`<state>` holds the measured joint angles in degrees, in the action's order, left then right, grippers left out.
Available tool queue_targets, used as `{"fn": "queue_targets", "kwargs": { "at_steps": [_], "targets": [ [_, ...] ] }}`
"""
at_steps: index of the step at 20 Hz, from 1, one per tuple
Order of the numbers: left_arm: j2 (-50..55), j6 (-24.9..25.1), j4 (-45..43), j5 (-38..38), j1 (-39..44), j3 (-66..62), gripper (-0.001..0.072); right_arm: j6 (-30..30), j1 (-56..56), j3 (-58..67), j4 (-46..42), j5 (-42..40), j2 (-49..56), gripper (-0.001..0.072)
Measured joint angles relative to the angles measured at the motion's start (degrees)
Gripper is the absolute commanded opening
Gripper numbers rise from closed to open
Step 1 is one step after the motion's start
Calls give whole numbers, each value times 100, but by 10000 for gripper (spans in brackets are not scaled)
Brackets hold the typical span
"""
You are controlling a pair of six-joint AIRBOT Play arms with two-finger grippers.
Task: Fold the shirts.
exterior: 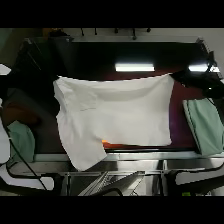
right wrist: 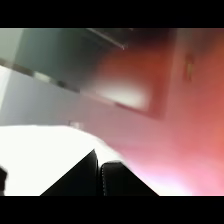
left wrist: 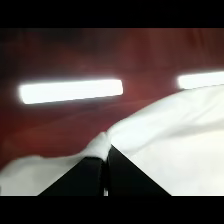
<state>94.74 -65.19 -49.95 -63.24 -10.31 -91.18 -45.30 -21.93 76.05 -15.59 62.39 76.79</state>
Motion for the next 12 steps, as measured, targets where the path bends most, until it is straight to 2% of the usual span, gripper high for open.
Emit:
{"fn": "queue_targets", "kwargs": {
  "at_steps": [5, 8, 12],
  "targets": [
    [1847, -299, -87, -321, 57, -2052, 20, 76, 286, 1316, 367, -83, 1867, 19],
    [2039, -492, -122, -455, -46, -2605, 20, -155, 291, 2177, 407, 52, 2273, 20],
    [1679, -538, -129, -586, -195, -2225, 21, -435, 229, 2667, -118, 553, 2319, 20]
  ]
}}
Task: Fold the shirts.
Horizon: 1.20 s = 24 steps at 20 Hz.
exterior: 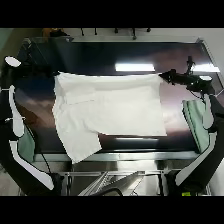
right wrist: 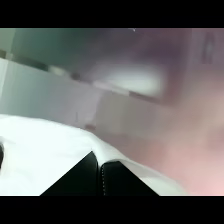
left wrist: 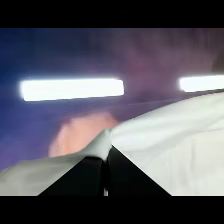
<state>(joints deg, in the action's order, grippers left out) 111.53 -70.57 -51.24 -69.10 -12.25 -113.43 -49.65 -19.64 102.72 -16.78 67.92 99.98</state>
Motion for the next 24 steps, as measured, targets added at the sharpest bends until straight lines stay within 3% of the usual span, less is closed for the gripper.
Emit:
{"fn": "queue_targets", "kwargs": {
  "at_steps": [5, 10, 22, 23, 24],
  "targets": [
    [-424, 7, -48, -450, -61, 691, 20, -229, 79, -98, -756, 660, -15, 20],
    [-643, -192, -739, -706, -74, 1611, 21, -317, 221, -334, -1366, 822, -17, 20],
    [-691, -341, -1582, -7, -74, 2715, 26, -479, 232, -393, -1963, 612, -17, 24],
    [-691, -341, -1585, 57, -74, 2723, 51, -479, 232, -393, -1967, 612, -17, 137],
    [-691, -341, -1587, 83, -74, 2721, 357, -479, 232, -393, -1969, 595, -17, 353]
  ]
}}
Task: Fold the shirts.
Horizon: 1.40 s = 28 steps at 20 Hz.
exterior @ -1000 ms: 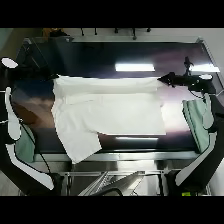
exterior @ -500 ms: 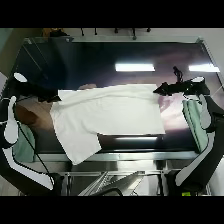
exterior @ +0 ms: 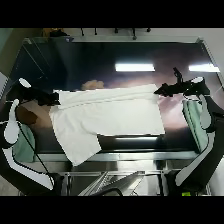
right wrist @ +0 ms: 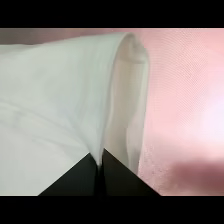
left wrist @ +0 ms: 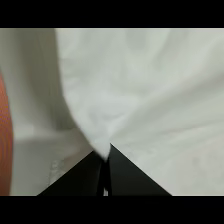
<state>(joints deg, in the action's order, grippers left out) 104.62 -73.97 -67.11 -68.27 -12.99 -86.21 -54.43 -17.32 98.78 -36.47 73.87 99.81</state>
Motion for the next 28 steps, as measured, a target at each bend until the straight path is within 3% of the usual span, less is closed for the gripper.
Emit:
{"fn": "queue_targets", "kwargs": {
  "at_steps": [1, 2, 5, 9, 14, 20, 28],
  "targets": [
    [2, 0, 2, -2, 0, -28, 640, 0, 0, 0, 31, -24, 0, 407],
    [2, -2, 52, -9, -2, -85, 671, -2, -2, 2, 76, -4, -4, 407],
    [2, -92, 313, -402, -4, -444, 663, -26, -13, 9, 184, 92, -151, 406],
    [-264, -680, 304, -1346, -166, -535, 662, -446, -260, -4, -424, 354, -511, 367],
    [-1670, -1255, 223, -1810, -566, 1665, 661, -697, -863, -494, -857, 866, -1080, 367],
    [-3220, -1458, 146, -1283, -942, 4413, 661, -710, -1399, -1515, -949, 903, -1849, 367],
    [-3823, -1526, 866, 118, -282, 5799, 661, -684, -1493, -1888, -852, 1012, -2258, 368]
  ]
}}
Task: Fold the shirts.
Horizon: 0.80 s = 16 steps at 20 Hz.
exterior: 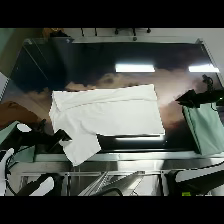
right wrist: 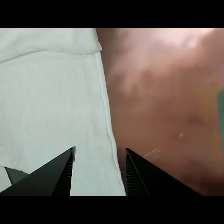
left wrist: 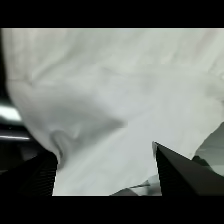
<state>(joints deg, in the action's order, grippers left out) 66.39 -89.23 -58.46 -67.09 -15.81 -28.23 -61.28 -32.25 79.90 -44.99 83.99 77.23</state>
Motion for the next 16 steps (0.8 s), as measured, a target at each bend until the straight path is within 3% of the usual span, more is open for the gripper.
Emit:
{"fn": "queue_targets", "kwargs": {
  "at_steps": [1, 3, 4, 8, 16],
  "targets": [
    [68, 4, 118, 96, 90, 31, 561, 4, 0, -20, 0, 15, -11, 368],
    [264, 96, 170, 260, 232, -17, 67, 24, -2, -114, 24, 50, -35, 368],
    [372, 188, 177, 409, 280, -118, 23, 33, -2, -223, 15, 83, -50, 367],
    [708, 426, 17, 415, 361, -789, 23, 42, -9, -977, -144, 61, -203, 368],
    [925, 562, -264, -420, 387, -1722, 23, 173, 509, -2796, -229, -527, -385, 367]
  ]
}}
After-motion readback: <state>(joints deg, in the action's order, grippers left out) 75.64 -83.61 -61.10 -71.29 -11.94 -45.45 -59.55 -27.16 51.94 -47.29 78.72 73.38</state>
